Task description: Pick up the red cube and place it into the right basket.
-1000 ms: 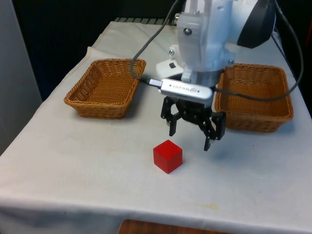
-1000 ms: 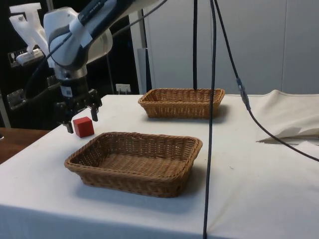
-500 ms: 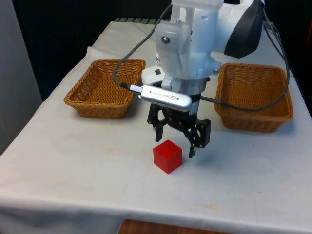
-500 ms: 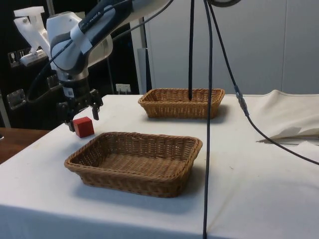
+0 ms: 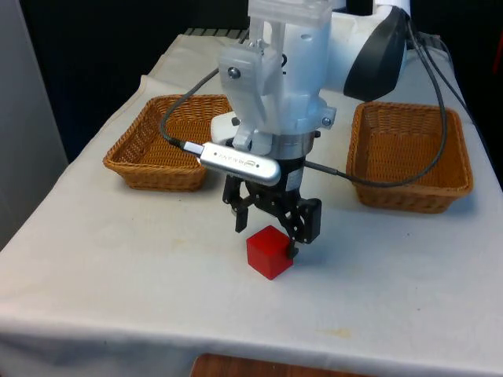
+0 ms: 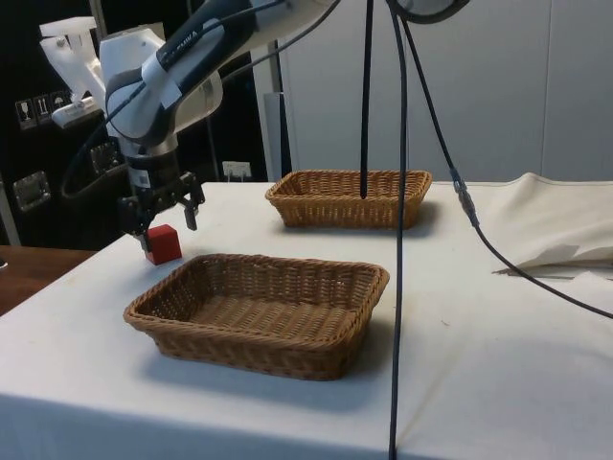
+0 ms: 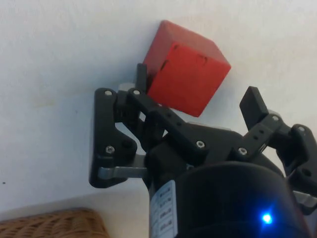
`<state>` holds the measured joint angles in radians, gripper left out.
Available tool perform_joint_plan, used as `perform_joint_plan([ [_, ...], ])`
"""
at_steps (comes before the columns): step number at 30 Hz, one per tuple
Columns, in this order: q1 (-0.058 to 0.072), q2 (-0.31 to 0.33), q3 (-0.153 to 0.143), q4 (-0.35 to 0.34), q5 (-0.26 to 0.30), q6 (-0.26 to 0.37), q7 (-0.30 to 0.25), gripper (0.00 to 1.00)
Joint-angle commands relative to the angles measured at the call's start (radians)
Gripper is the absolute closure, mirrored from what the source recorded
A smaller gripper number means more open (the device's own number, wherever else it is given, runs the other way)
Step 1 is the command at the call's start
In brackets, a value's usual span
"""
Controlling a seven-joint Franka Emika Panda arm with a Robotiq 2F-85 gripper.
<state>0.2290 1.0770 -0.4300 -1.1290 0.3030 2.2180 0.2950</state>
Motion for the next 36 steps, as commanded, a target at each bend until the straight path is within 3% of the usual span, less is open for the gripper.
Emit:
perform_joint_plan([
  [1,-0.017,0.023,0.009,0.044,0.010,-0.018,-0.004,0.00],
  [2,-0.002,0.003,0.000,0.004,0.004,0.000,-0.001,0.00],
  [3,-0.018,0.026,0.009,0.048,0.013,-0.019,-0.005,0.00],
  [11,-0.034,0.043,0.007,0.080,0.042,-0.026,-0.023,0.00],
  [12,-0.020,0.026,-0.001,0.039,0.039,0.000,-0.023,0.00],
  [13,-0.035,0.044,0.006,0.081,0.044,-0.026,-0.025,0.00],
  [20,-0.030,0.038,0.000,0.069,0.046,-0.014,-0.021,0.00],
  [21,-0.024,0.027,-0.002,0.049,0.046,0.000,-0.025,0.00],
  [22,-0.029,0.037,-0.001,0.067,0.046,-0.012,-0.020,0.00],
  [26,-0.025,0.036,-0.004,0.063,0.045,-0.006,-0.020,0.01],
  [27,-0.025,0.035,-0.005,0.063,0.044,-0.005,-0.021,0.07],
  [28,-0.024,0.035,-0.006,0.061,0.044,-0.004,-0.021,0.27],
  [30,-0.022,0.029,-0.005,0.053,0.046,0.000,-0.024,0.50],
  [31,-0.022,0.035,-0.007,0.060,0.044,-0.003,-0.021,0.50],
  [36,-0.019,0.035,-0.011,0.059,0.045,-0.002,-0.022,0.99],
])
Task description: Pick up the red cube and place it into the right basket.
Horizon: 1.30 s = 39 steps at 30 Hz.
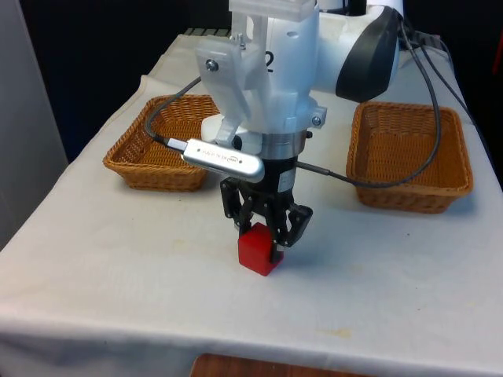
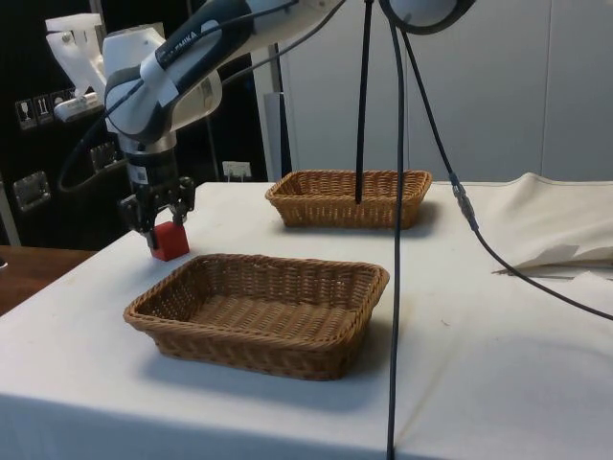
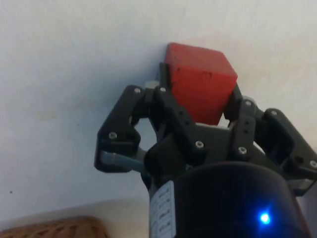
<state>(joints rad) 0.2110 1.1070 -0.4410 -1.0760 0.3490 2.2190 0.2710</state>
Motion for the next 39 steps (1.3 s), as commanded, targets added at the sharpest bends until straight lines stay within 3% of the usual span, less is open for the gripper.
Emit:
perform_joint_plan([
  [1,-0.001,0.005,-0.001,0.006,-0.001,-0.003,0.002,0.99],
  [8,0.000,0.002,-0.002,0.004,-0.001,-0.004,0.002,0.98],
  [21,0.018,-0.061,-0.053,0.004,-0.003,-0.075,-0.009,0.98],
  [39,0.031,-0.134,-0.100,0.002,-0.003,-0.154,-0.027,0.98],
])
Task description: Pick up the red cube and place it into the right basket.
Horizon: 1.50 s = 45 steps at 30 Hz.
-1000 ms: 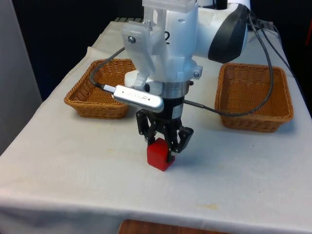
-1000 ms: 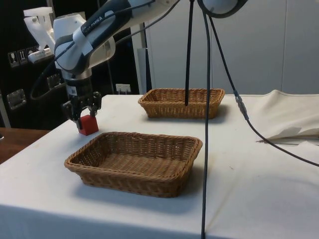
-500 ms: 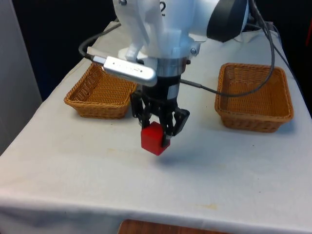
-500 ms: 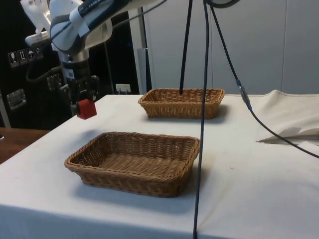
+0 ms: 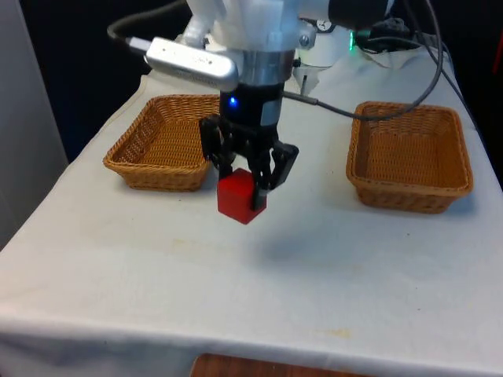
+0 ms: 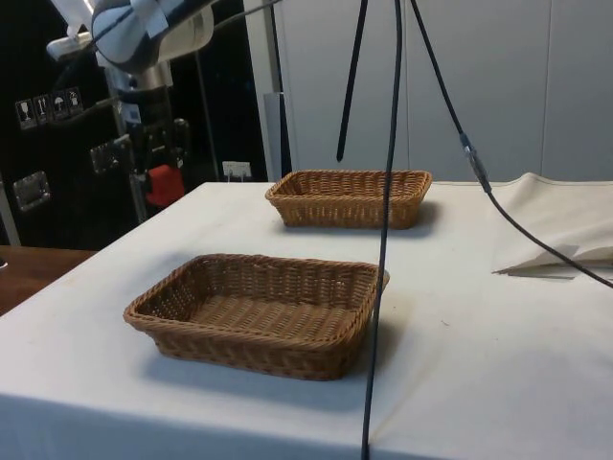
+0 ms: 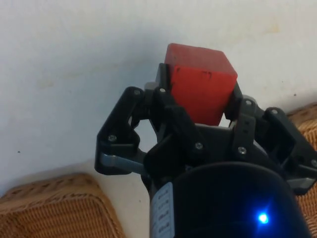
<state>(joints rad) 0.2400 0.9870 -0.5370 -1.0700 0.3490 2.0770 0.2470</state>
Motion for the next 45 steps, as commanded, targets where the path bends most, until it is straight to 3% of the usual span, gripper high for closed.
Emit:
perform_joint_plan([
  [1,0.000,-0.005,-0.003,0.000,-0.001,-0.005,-0.001,0.98],
  [13,0.010,-0.067,-0.045,-0.007,-0.003,-0.089,-0.026,0.98],
  [23,0.006,-0.102,-0.076,-0.041,0.004,-0.118,-0.064,0.98],
  [24,0.008,-0.089,-0.074,-0.021,0.000,-0.125,-0.050,0.98],
  [31,0.004,-0.136,-0.091,-0.107,0.007,-0.107,-0.100,0.98],
  [32,0.007,-0.127,-0.093,-0.094,0.000,-0.123,-0.090,0.98],
  [41,0.008,-0.192,-0.103,-0.202,0.008,-0.079,-0.140,0.98],
  [42,0.007,-0.179,-0.103,-0.185,0.002,-0.099,-0.131,0.98],
  [45,0.010,-0.209,-0.104,-0.230,0.007,-0.067,-0.149,0.98],
])
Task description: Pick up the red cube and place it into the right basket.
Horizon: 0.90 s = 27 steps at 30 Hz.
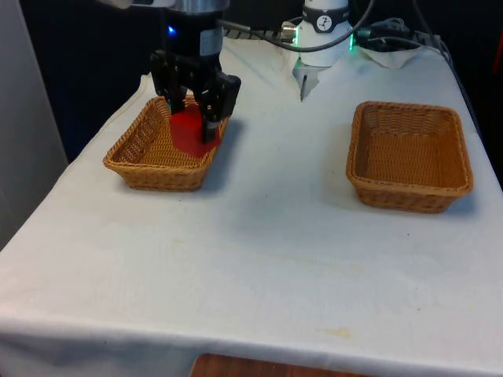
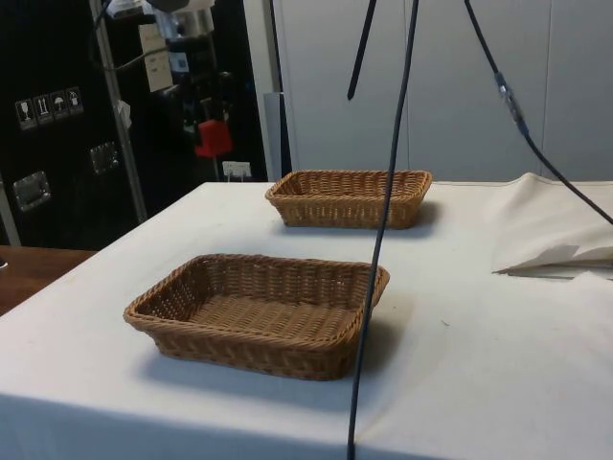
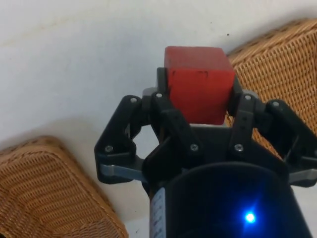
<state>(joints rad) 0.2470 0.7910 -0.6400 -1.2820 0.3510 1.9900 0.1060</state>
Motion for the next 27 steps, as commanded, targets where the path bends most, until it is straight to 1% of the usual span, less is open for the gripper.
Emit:
perform_joint_plan([
  [1,0.003,-0.018,-0.001,-0.027,0.005,0.024,-0.011,0.98],
  [5,0.004,-0.044,0.000,-0.068,0.006,0.046,-0.023,0.98],
  [6,0.001,-0.032,0.000,-0.050,0.000,0.024,-0.016,0.98],
  [7,0.005,-0.049,0.000,-0.076,0.007,0.051,-0.025,0.98],
  [13,0.007,-0.089,0.000,-0.137,0.011,0.081,-0.044,0.98],
  [14,0.004,-0.070,0.000,-0.111,0.004,0.057,-0.033,0.98],
  [15,0.007,-0.094,0.000,-0.144,0.011,0.085,-0.046,0.98],
  [18,0.007,-0.117,0.000,-0.178,0.014,0.102,-0.057,0.98],
  [22,0.008,-0.139,0.000,-0.213,0.017,0.119,-0.069,0.98],
  [23,0.005,-0.124,0.000,-0.192,0.011,0.095,-0.060,0.98],
  [24,0.008,-0.145,0.000,-0.222,0.019,0.123,-0.073,0.98],
  [26,0.008,-0.162,0.000,-0.249,0.023,0.137,-0.083,0.98],
  [27,0.008,-0.162,0.000,-0.249,0.023,0.137,-0.083,0.98],
])
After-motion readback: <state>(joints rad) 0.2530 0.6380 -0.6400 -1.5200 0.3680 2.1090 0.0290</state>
